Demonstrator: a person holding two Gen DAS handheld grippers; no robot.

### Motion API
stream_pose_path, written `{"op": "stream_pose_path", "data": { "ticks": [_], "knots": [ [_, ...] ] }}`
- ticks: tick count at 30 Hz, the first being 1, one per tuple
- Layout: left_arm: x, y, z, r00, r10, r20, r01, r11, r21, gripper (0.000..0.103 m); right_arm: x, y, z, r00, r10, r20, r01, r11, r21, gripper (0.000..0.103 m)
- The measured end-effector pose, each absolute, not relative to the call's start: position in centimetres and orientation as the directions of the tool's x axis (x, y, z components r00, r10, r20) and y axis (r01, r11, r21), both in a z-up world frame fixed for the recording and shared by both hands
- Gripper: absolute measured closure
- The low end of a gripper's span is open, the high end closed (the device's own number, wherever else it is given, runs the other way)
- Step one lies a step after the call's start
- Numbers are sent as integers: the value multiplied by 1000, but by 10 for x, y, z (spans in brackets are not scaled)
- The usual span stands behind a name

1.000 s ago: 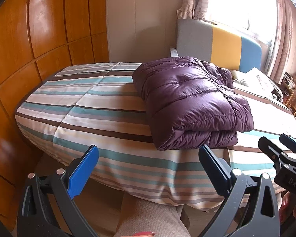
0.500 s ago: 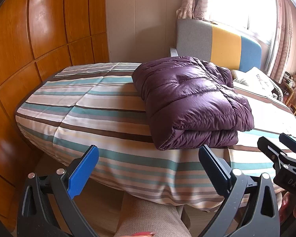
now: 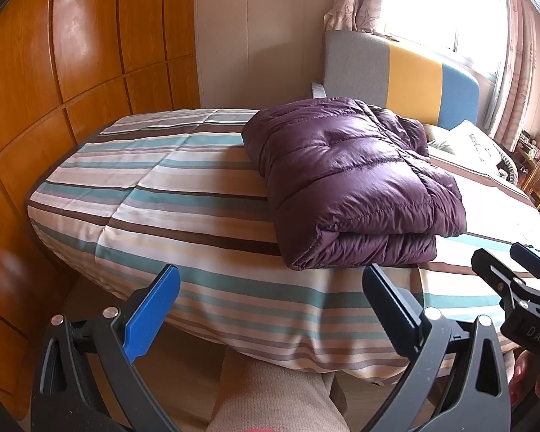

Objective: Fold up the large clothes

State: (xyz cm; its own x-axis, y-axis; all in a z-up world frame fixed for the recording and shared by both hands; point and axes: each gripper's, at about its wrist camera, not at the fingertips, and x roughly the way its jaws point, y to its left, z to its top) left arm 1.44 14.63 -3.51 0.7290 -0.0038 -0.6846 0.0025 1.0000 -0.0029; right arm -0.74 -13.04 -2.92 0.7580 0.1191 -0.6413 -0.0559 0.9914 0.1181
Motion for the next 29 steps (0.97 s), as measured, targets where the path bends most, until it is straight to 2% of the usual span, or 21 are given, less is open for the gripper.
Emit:
{"op": "stream_pose_path", "data": {
  "ticks": [9, 27, 29],
  "knots": [
    [14, 147, -39, 717, -25, -697, -5, 999, -41, 2, -4, -130, -33, 751, 124, -648, -55, 990, 126, 3],
    [27, 142, -39, 702, -24, -712, 3, 1000, -31, 2, 14, -144, -41, 733, 137, -667, -44, 987, 154, 3],
    [37, 151, -40, 702, 6, -712, -30, 999, -22, 2, 21, -160, -43, 739, 119, -663, -9, 986, 167, 3]
  ]
}}
